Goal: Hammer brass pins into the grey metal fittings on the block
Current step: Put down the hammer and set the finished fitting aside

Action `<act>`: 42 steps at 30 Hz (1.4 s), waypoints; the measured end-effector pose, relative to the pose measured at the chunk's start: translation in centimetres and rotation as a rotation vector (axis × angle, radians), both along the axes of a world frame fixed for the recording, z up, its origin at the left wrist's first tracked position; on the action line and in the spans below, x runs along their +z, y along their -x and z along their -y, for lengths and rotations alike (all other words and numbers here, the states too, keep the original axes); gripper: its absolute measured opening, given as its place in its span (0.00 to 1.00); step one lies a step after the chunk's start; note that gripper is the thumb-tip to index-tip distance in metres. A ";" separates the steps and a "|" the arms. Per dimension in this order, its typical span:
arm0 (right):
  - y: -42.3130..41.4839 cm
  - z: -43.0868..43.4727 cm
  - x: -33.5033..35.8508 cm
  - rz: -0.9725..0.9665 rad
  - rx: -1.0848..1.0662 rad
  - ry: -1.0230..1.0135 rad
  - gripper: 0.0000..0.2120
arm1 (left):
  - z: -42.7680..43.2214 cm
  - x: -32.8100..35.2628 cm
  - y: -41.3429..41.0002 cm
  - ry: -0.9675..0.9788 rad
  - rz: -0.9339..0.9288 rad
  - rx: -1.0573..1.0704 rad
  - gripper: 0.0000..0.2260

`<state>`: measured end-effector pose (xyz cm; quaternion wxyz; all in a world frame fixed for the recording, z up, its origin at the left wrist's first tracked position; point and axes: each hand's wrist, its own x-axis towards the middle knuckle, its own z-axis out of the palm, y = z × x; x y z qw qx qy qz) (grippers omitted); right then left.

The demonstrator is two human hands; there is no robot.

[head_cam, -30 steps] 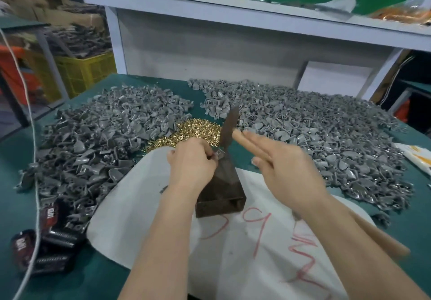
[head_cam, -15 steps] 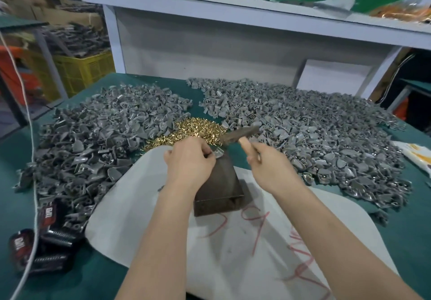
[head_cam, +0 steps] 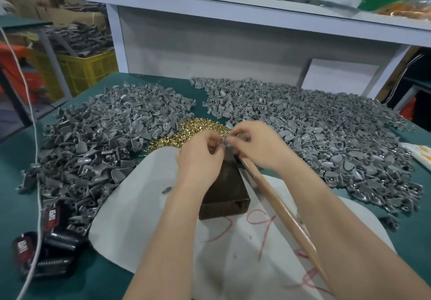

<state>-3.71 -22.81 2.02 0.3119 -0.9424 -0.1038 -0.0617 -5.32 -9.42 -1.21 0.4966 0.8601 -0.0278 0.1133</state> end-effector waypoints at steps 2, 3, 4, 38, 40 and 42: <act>-2.3 0.7 0.9 0.123 -0.217 -0.183 0.08 | -0.3 -0.1 -0.2 0.106 0.059 0.100 0.09; -3.6 1.0 1.3 0.144 -0.329 -0.275 0.16 | -0.5 -0.1 -0.3 0.192 0.087 0.159 0.11; -5.0 1.1 1.6 0.103 -0.411 -0.296 0.25 | -0.7 0.0 -0.4 0.301 0.109 0.220 0.11; -1.9 -4.7 0.8 -0.120 0.112 -0.697 0.03 | -1.0 0.1 -1.0 0.783 0.107 0.157 0.04; -0.8 -3.5 0.8 -0.096 0.115 -0.608 0.04 | -0.8 0.1 -0.9 0.767 0.113 0.111 0.03; -0.2 -2.7 0.7 -0.101 0.129 -0.533 0.06 | -0.8 0.1 -0.8 0.766 0.072 0.055 0.03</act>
